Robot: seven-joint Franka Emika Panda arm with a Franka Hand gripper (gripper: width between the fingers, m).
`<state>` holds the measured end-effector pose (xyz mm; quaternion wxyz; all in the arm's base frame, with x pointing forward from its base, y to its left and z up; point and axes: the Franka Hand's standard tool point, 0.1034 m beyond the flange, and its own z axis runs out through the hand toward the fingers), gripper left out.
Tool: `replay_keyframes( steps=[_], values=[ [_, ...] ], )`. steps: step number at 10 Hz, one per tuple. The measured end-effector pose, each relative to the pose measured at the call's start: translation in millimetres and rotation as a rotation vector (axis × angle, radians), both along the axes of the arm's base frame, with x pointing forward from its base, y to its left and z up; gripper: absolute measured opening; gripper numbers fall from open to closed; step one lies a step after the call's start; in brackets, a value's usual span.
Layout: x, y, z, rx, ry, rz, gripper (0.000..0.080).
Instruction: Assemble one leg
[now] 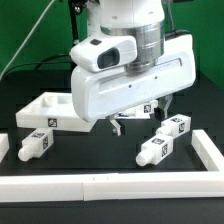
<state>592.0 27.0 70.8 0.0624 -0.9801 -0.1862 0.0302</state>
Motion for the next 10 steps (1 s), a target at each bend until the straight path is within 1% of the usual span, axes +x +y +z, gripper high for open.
replay_keyframes(
  steps=[1, 2, 3, 4, 5, 6, 7, 8, 9, 10],
  values=[
    [-6.8, 0.9, -6.2, -0.01, 0.026, -0.203, 0.065],
    [-14.7, 7.1, -13.3, -0.023, 0.039, -0.329, 0.065],
    [-18.6, 19.3, -17.1, -0.04, 0.07, -0.51, 0.065],
    [-18.7, 30.3, -22.2, -0.045, 0.088, -0.63, 0.065],
    [-16.9, 31.3, -29.0, -0.035, 0.083, -0.68, 0.065],
    [-15.1, 27.8, -36.2, -0.035, 0.063, -0.714, 0.065],
    [-16.4, 25.9, -42.6, -0.036, 0.069, -0.778, 0.065],
    [-18.8, 28.3, -50.3, -0.041, 0.076, -0.818, 0.065],
    [-23.1, 37.3, -56.1, -0.045, 0.085, -0.801, 0.065],
    [-24.2, 41.4, -57.7, -0.045, 0.087, -0.795, 0.065]
  ],
)
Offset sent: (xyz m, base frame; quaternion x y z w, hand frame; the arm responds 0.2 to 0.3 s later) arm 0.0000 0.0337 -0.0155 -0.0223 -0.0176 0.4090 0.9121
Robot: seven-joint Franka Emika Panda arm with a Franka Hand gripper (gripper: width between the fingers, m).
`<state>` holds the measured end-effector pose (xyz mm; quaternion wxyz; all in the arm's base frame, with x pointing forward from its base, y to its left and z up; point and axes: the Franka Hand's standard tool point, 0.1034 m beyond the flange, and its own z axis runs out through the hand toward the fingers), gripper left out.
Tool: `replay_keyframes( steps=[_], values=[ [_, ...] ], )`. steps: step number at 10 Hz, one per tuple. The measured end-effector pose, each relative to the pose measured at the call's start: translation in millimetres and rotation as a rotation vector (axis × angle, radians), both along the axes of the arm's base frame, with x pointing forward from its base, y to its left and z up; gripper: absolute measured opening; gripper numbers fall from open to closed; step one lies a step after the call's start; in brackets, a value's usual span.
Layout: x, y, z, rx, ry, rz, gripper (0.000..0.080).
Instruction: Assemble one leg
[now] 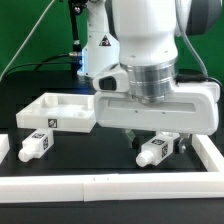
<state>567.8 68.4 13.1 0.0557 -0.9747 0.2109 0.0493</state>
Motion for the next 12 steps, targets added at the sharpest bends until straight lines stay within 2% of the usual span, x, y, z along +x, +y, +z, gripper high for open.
replay_keyframes(
  steps=[1, 4, 5, 6, 7, 8, 9, 10, 11, 12],
  values=[
    [0.2, -0.6, 0.1, 0.0, -0.001, 0.001, 0.065],
    [0.2, -0.3, 0.1, 0.0, -0.001, 0.002, 0.0282],
    [2.3, -3.6, 3.3, 0.003, -0.004, 0.044, 0.0282],
    [9.6, -12.7, 19.3, 0.008, -0.017, 0.082, 0.0284],
    [10.9, -10.8, 38.9, 0.011, -0.021, 0.089, 0.0284],
    [3.2, 2.6, 62.4, 0.006, -0.032, 0.089, 0.0284],
    [-21.2, 21.3, 91.1, 0.003, -0.046, 0.096, 0.0284],
    [-43.4, 33.3, 105.5, 0.0, -0.056, 0.064, 0.0284],
    [-54.3, 45.2, 108.7, -0.002, -0.067, 0.075, 0.0284],
    [-51.6, 42.9, 105.0, 0.0, -0.065, 0.088, 0.0284]
  ],
)
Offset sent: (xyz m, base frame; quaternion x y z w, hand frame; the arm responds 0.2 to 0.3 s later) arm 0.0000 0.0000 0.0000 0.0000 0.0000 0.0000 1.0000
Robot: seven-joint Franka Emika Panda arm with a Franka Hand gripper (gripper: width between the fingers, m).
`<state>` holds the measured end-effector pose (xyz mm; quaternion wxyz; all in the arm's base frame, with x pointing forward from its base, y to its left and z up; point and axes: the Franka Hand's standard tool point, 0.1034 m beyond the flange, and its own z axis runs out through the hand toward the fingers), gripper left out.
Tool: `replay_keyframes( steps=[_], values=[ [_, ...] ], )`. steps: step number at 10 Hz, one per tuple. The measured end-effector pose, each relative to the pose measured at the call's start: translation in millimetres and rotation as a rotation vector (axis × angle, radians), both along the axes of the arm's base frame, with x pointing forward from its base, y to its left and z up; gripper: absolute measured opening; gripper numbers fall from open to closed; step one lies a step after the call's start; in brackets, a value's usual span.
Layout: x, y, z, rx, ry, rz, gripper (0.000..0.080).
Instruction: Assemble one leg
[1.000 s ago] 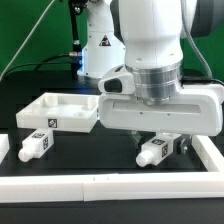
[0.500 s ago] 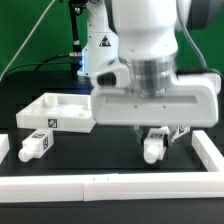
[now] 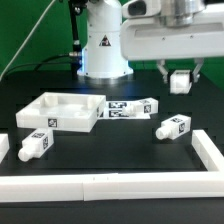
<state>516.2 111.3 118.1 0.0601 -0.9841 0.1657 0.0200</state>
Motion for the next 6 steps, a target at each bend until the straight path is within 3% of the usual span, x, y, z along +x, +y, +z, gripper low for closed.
replay_keyframes(
  steps=[3, 4, 6],
  values=[
    [-1.3, 1.8, -1.5, 0.0, 0.0, 0.002, 0.0284],
    [-14.4, 12.4, -5.5, -0.009, -0.054, -0.037, 0.0285],
    [-73.8, 30.1, -24.2, -0.027, -0.079, -0.062, 0.0285]
  ],
)
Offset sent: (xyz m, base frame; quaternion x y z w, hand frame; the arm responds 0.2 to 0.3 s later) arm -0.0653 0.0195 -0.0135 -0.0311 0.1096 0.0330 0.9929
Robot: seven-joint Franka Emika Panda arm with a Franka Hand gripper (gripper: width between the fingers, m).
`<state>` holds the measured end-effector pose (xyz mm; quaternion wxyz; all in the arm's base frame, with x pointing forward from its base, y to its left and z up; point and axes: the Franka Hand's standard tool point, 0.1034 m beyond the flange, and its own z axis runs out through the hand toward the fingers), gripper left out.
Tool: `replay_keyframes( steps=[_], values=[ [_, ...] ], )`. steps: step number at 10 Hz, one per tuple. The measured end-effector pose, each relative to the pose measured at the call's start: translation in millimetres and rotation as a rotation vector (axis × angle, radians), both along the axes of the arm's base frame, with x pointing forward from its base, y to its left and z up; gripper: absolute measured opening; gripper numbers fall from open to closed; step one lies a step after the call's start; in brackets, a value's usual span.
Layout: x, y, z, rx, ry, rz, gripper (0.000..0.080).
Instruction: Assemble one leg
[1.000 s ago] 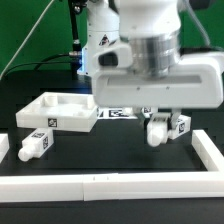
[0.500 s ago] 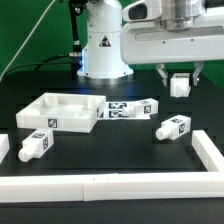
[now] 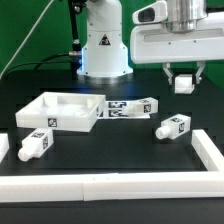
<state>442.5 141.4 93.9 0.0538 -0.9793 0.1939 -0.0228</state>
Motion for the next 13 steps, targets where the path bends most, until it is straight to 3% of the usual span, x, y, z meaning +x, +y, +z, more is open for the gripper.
replay_keyframes(
  steps=[1, 5, 8, 10, 13],
  values=[
    [-16.3, 6.6, -11.1, -0.004, -0.012, -0.002, 0.0285],
    [-17.7, 6.8, -13.9, -0.004, -0.006, 0.012, 0.0285],
    [-52.3, -20.3, -57.4, -0.025, 0.018, 0.042, 0.0285],
    [-61.1, -26.0, -79.8, -0.035, 0.024, 0.026, 0.0285],
    [-63.0, -8.1, -80.3, -0.031, 0.021, 0.054, 0.0285]
  ],
)
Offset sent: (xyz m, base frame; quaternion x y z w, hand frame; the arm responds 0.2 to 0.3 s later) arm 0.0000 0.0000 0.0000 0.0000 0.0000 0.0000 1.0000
